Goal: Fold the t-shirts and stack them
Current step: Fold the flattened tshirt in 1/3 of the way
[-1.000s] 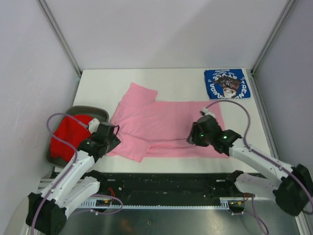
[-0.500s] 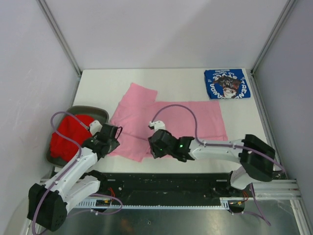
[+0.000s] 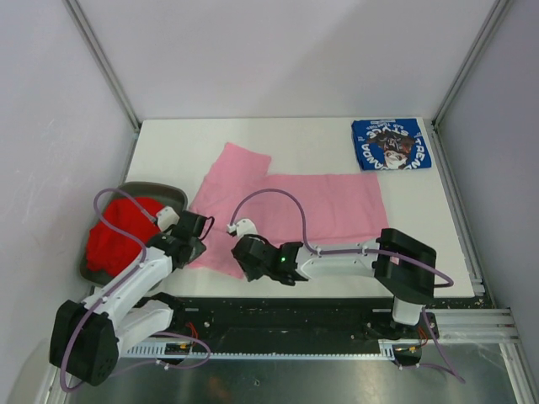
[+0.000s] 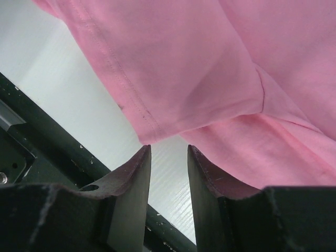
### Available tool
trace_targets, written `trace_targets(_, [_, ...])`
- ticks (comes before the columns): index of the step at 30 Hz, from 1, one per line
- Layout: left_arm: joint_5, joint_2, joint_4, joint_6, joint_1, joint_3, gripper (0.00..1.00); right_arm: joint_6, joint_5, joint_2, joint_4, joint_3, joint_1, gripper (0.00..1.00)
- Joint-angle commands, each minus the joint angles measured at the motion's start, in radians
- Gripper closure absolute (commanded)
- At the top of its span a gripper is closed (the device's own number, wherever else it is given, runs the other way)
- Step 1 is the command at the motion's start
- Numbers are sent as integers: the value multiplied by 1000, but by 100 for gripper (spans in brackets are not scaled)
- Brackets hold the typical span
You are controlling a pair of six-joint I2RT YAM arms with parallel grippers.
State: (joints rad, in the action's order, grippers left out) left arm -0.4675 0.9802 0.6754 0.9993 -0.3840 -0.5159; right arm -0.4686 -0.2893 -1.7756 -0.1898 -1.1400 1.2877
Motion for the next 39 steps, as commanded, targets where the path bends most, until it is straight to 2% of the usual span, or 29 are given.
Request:
trace_targets(1, [-38,4,-21,37,-4,12,57,33,-39,-32,14,-53,17,62])
trace_targets(15, [-42,26,-24,54,-4,25,54,85,-63,-178,-32,-168,73,62])
trace_targets(26, [-38,24,-28,55,-4,30,55,80,-74,-219,-59,-180,81,63])
trace_targets(29, [-35,23,-30,53,-4,32,55,75,-72,-225,-59,-179,78,69])
trace_targets(39, [-27,24,-42,47,-4,38,60,70,-53,-175,-61,-192,39,96])
